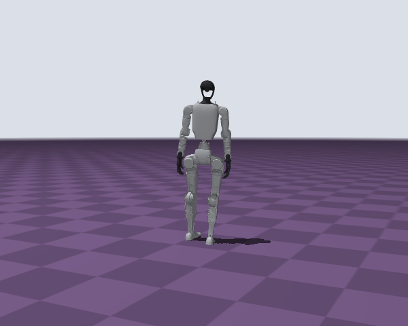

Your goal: Upper body actions

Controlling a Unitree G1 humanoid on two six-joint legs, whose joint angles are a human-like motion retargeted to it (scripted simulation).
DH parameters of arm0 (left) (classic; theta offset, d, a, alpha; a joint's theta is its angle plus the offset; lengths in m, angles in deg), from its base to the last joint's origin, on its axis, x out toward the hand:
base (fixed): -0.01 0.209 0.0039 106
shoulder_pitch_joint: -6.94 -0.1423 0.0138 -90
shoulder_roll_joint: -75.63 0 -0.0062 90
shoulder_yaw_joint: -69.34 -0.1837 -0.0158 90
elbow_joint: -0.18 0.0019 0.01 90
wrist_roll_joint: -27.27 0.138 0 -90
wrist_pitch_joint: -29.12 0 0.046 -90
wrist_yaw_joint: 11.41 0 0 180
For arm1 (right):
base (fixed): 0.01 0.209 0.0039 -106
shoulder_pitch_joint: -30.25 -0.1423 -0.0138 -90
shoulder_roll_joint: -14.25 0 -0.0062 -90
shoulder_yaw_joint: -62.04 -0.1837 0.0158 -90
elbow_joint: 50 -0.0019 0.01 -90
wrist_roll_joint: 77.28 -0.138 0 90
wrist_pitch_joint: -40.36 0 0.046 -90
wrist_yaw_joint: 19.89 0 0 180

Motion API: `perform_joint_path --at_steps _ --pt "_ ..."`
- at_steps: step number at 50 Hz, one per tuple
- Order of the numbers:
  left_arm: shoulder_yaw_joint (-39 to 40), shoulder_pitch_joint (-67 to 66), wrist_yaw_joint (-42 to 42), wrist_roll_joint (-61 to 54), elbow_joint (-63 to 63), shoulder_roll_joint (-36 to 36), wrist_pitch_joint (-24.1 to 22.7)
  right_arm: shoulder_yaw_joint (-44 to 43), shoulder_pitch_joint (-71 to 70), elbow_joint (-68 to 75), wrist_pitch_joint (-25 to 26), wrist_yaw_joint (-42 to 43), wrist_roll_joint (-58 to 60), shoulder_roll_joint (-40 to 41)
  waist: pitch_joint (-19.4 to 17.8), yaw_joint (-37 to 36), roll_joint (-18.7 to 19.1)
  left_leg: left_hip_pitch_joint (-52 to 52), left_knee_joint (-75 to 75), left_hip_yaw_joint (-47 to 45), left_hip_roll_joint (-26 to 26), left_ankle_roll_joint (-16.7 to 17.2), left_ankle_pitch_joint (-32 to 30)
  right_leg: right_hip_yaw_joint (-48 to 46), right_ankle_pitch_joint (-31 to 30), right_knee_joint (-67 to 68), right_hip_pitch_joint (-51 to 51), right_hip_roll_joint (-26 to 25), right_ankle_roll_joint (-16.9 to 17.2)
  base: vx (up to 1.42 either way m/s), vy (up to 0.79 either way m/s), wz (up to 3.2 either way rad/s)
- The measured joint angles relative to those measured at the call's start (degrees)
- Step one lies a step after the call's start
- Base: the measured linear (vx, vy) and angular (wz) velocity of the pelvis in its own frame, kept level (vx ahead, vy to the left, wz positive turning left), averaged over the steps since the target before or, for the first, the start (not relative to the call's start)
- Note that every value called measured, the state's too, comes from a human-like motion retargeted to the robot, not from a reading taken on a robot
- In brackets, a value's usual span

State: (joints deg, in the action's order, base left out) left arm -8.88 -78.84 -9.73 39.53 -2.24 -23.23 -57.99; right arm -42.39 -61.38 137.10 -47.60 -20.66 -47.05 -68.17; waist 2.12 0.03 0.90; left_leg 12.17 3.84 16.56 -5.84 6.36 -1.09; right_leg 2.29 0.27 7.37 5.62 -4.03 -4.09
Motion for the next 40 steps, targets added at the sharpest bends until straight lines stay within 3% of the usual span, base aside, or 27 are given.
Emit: perform_joint_path --at_steps 4,8,14,17,19,25,27,28,32,35,40 --pt "0.29 0.0 -2.38 -3.66 -1.45 -1.57 -2.24 0.38 0.26 -0.39 0.02 0.72 1.87 -1.22 -1.79 -3.57 -0.92 1.41 -1.69 -2.76 0.12 -1.05 0.94 -8.34 -0.68 -2.57 -1.92 1.57 -0.75 -0.09 -0.03 1.87" --pt "0.11 -0.94 -2.22 -4.84 -0.85 -2.56 -3.39 -0.12 0.86 -0.56 0.36 2.21 2.64 -2.43 -1.36 -2.26 -0.75 3.44 -3.88 -13.37 2.36 -1.94 3.06 -18.86 0.03 -5.29 -3.66 3.18 -1.1 0.05 0.08 2.78" --pt "1.13 -1.19 -1.4 -2.58 1.01 -2.12 -3.93 -2.29 2.21 -0.22 0.13 3.01 0.77 -3.31 0.25 -1.04 -1.5 2.9 -4.98 -48.91 8.56 1.28 1.88 -34.3 2.49 -8.44 -5.42 5.53 -0.61 0.12 0.09 3.11" --pt "1.59 -1.43 -1.85 -4.14 2.11 -2.12 -3.83 -4.02 3.85 -0.41 0.12 2.97 1.14 -3.34 2.42 -2.32 -2.14 0.82 -3.04 -63.05 9.86 0.22 -0.01 -41.28 4.32 -8.89 -5.42 6.65 0.06 0.32 0.07 3.06" --pt "1.63 -1.51 -2.18 -5.85 2.86 -2.08 -3.93 -5.07 4.8 -0.89 0.08 3.07 1.62 -3.11 3.86 -2.82 -2.52 -0.56 -1.27 -67.14 9.77 -2.41 -0.6 -45.61 5.8 -8.58 -5.34 7.36 0.7 0.32 0.02 3.08" --pt "3.2 -2.59 -3.55 -7.58 4.31 -1.48 -3.78 -5.7 5.73 -2.37 -0.05 3.56 2.9 -2.18 8.88 -0.63 -3.96 -5.63 3.54 -74.08 7.7 -9.95 0.92 -59.13 9.35 -7.24 -5.43 10.08 3.34 0.43 0.01 2.74" --pt "4.23 -3.41 -4.04 -7.32 4.5 -1.57 -3.75 -6.04 5.44 -2.71 -0.26 3.39 3.06 -1.89 10.24 -1.15 -3.14 -7.0 1.65 -72.11 6.56 -8.97 0.67 -62.85 10.38 -6.55 -5.81 9.29 4.16 0.46 -0.02 1.64" --pt "4.63 -3.87 -4.28 -7.36 4.67 -1.72 -3.74 -6.34 5.32 -2.95 -0.41 3.21 3.04 -1.74 10.77 -1.77 -2.32 -7.43 0.08 -70.65 6.31 -6.52 0.68 -64.4 10.93 -6.11 -6.09 8.35 4.51 0.45 -0.03 1.21" --pt "6.71 -5.69 -4.42 -8.49 6.06 -2.92 -3.42 -5.93 4.64 -4.31 -0.77 2.37 1.97 -1.25 11.41 -4.36 -1.61 -6.0 -3.78 -63.94 3.89 -8.36 0.0 -65.88 11.43 -3.54 -7.53 8.55 4.83 0.45 -0.06 0.71" --pt "7.22 -5.29 -4.81 -9.14 6.9 -3.19 -3.0 -5.65 3.58 -5.8 -2.04 2.65 0.31 -0.18 9.41 -5.18 -0.63 -5.5 -3.88 -58.19 3.68 -9.77 0.59 -63.94 9.79 0.74 -9.03 9.18 3.72 0.26 -0.1 0.88" --pt "6.61 -3.96 -3.96 -6.06 7.31 -3.55 -1.88 -3.91 3.6 -7.0 -2.4 1.28 1.69 -0.19 9.41 -2.01 5.34 -3.78 -3.52 -50.14 8.74 -10.33 -0.09 -58.41 4.82 19.31 -6.08 12.61 -4.95 0.27 -0.15 1.7"
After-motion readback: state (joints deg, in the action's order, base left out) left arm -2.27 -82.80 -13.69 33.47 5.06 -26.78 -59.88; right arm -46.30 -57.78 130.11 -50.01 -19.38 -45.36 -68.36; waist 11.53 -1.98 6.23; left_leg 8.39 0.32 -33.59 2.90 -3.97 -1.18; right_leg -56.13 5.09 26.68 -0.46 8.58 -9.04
